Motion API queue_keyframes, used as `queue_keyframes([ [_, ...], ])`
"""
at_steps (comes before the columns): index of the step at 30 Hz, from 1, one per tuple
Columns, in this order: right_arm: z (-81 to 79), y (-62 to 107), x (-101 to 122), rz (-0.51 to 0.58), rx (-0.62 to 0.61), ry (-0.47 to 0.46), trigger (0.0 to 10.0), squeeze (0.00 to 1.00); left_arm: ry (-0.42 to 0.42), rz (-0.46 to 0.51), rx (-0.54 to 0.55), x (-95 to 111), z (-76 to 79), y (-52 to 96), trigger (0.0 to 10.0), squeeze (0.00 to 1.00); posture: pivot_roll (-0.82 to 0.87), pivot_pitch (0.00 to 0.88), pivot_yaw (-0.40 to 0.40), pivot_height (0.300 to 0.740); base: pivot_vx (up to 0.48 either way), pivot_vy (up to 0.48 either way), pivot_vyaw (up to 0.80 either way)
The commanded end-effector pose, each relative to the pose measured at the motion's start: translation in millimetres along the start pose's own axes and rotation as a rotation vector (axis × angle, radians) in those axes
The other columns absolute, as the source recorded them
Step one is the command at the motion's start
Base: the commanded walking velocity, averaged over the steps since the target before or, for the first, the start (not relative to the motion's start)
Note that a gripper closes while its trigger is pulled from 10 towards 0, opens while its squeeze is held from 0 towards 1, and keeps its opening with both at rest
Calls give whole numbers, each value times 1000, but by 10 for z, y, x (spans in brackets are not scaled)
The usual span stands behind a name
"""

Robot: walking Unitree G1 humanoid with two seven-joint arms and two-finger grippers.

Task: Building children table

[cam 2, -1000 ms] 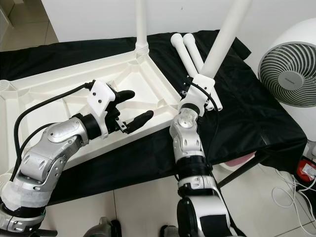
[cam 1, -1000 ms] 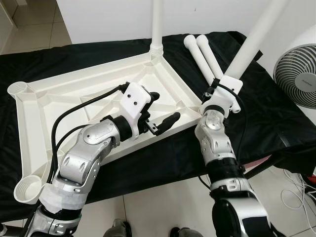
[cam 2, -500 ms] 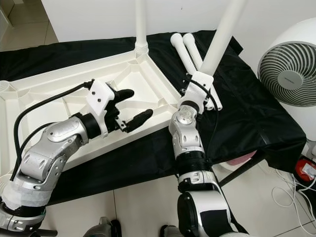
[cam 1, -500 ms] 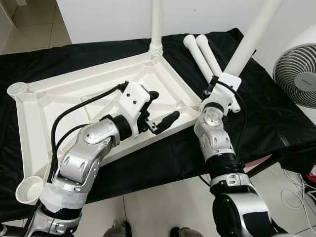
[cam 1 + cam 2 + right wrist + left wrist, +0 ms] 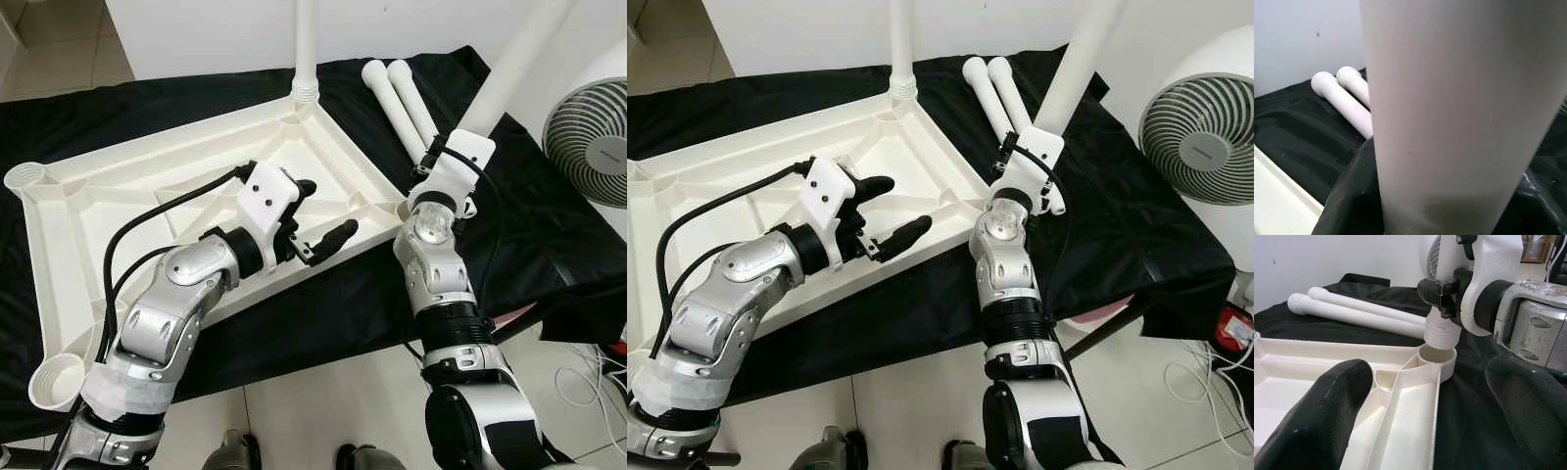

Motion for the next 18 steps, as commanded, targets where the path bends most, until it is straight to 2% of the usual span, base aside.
queue_keyframes([
  [1,17,7,-4,1,-1,-4,10000,0,-3,-2,36,-17,-13,10,10000,0,-61,116,22,740,0,0,0],
  [3,20,12,-23,-4,10,-3,10000,0,-2,-2,36,-18,-11,13,10000,0,-61,116,23,740,0,0,0],
  [5,-11,10,-71,-20,101,0,10000,0,-3,-3,35,-19,-8,15,10000,0,-62,115,20,740,0,0,0],
  [7,-11,10,-71,-20,101,0,10000,0,-3,-3,35,-19,-8,15,10000,0,-62,115,20,740,0,0,0],
  [9,-51,5,-167,-52,279,27,10000,0,-4,-2,35,-17,-11,18,10000,0,-63,115,21,740,0,0,0],
  [11,-51,5,-167,-52,279,27,10000,0,-4,-2,35,-17,-11,18,10000,0,-63,115,21,740,0,0,0],
  [12,-17,-5,-244,-76,358,42,10000,0,-4,-1,36,-17,-13,17,10000,0,-69,117,23,740,0,0,0],
  [15,47,-24,-323,-98,407,72,10000,0,-4,-1,36,-16,-16,16,10000,0,-69,117,23,740,0,0,0],
  [16,199,-80,-454,-152,448,114,10000,0,-4,-1,35,-17,-16,13,10000,0,-69,117,23,740,0,0,0],
  [18,260,-105,-486,-166,474,127,10000,0,-4,0,35,-14,-20,14,10000,0,-75,124,29,740,0,0,0],
])
Point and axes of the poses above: a point about 5 cm out from each wrist's last joint towards the gripper, its own y axis pointing back from the gripper into the wrist, its own x axis along the axis of the wrist's last joint, z = x × y, the point moved 1 cm from there along -y, pointing out of the wrist towards the gripper, and after that the axes turned 6 degrees about y, right-handed, at the moved point
